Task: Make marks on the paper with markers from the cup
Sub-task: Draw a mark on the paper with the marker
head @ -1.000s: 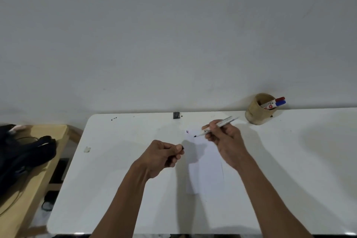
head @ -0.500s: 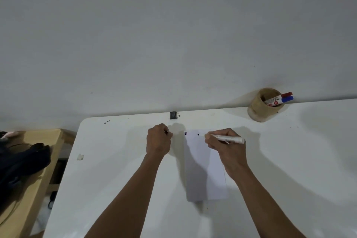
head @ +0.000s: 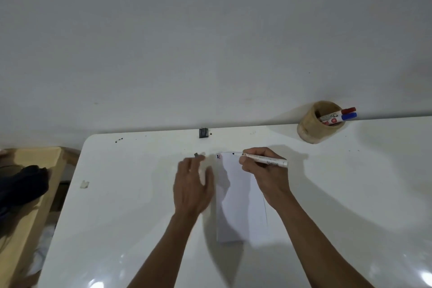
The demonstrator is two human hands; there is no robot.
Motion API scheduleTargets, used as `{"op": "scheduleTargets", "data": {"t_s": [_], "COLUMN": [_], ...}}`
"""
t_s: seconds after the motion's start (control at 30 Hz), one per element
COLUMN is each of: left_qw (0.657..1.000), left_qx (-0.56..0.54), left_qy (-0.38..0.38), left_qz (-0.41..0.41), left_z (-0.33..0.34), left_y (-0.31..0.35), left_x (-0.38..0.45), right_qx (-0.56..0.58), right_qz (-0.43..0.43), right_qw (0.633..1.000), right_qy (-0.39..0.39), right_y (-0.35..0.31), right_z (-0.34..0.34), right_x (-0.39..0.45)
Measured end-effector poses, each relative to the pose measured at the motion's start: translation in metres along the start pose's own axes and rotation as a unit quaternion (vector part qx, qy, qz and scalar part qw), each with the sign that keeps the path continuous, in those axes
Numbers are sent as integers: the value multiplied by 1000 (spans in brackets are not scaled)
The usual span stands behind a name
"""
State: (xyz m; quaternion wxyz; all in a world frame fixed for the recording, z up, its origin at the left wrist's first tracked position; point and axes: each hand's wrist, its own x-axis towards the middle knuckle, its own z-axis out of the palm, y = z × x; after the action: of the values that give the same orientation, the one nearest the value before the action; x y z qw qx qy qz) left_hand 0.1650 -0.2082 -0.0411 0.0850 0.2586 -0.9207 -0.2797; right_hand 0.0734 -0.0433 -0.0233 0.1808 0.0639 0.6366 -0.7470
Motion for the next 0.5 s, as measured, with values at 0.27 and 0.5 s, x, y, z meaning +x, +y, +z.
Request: {"op": "scheduleTargets", "data": {"t_s": [0.27,0.5], "left_qw": [985,982], "left_qx": [109,130], "left_qy": [-26,-29], "left_qz": [133,132], "left_z": [32,37], "left_y": [-21,-28], "left_x": [-25,-22], "right_qx": [-126,-188], "right_qz": [-17,-44], "right_qw": [992,980], "right_qy": [-14,-40], "right_y": [15,37], "right_z": [16,17], "right_x": [26,42]}}
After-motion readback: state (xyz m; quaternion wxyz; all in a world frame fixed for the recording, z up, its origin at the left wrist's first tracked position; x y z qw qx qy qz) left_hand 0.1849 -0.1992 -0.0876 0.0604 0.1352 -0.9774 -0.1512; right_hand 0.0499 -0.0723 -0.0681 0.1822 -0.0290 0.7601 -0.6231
